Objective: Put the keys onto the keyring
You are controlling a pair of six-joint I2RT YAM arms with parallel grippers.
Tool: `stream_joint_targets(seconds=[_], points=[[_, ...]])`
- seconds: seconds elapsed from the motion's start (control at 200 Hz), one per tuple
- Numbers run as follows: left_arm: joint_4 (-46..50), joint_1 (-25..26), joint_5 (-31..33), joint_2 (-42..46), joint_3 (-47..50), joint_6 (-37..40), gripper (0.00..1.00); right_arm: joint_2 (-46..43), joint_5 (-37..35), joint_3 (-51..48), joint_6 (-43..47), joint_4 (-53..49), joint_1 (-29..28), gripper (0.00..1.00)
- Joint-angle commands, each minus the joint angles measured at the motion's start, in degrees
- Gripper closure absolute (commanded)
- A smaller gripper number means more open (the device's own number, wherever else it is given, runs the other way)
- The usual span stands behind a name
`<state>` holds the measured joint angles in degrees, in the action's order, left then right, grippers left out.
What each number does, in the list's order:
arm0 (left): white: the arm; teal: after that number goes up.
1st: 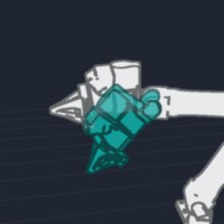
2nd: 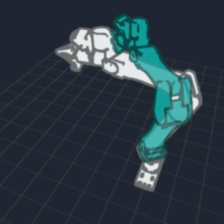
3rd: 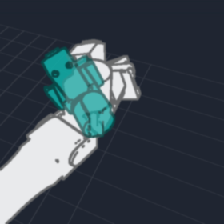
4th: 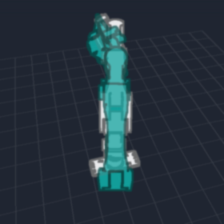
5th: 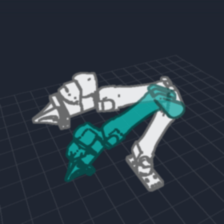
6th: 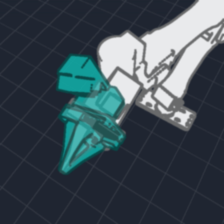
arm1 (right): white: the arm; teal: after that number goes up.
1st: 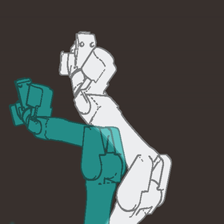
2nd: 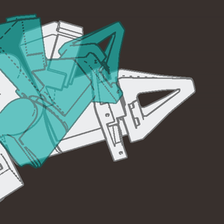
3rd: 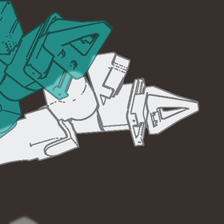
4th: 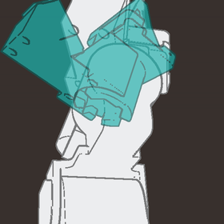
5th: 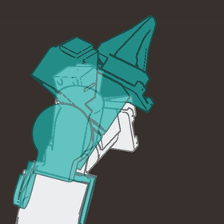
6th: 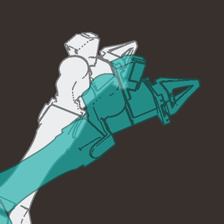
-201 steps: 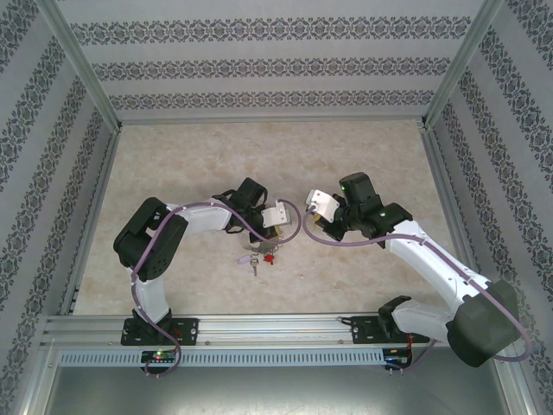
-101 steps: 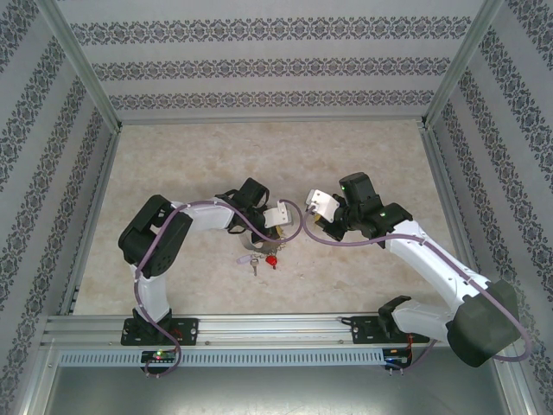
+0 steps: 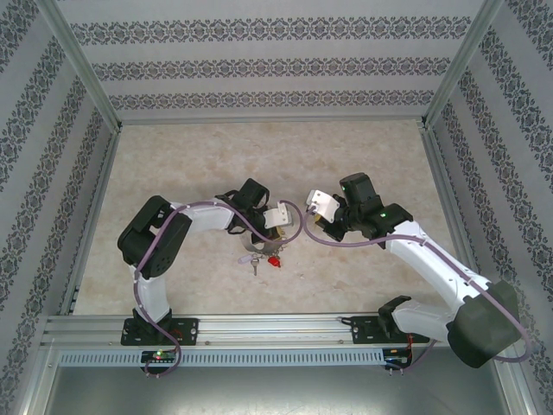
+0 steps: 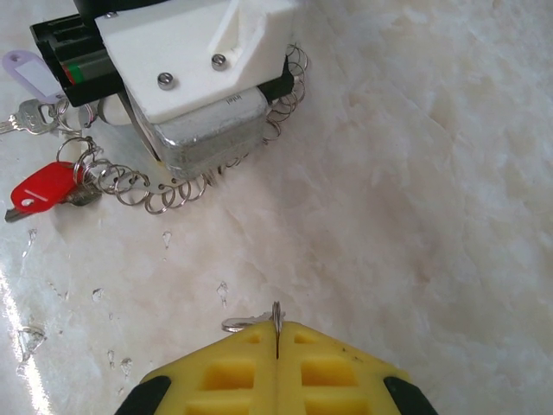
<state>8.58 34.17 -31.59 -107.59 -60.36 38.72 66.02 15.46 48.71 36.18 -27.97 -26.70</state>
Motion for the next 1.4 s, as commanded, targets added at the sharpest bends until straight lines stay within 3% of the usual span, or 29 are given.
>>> stream_joint_targets(seconds=[0.0,0.395,0.625,0.879,1.394], points=[[0.7,0.5,0.8,5.5,1.6,0.0,1.00,-1.9,2.0,-1.5,-1.5,1.3,1.0,1.00],[-5.4,-0.2,-2.6,27.7,10.2,3.0,1.00,-8.3,18.8,-5.6,-0.4,9.9,0.6,1.00],[-9.9,0.0,-3.9,38.9,16.7,6.6,1.00,-10.2,17.3,-5.6,1.3,12.2,-5.0,1.00],[-11.1,1.0,-2.9,45.0,19.4,9.9,1.00,-9.2,14.7,-3.1,3.2,10.0,-10.5,1.00],[-6.3,2.0,-5.1,47.8,18.0,18.3,1.00,-9.1,14.8,0.6,2.5,10.0,-10.9,1.00]])
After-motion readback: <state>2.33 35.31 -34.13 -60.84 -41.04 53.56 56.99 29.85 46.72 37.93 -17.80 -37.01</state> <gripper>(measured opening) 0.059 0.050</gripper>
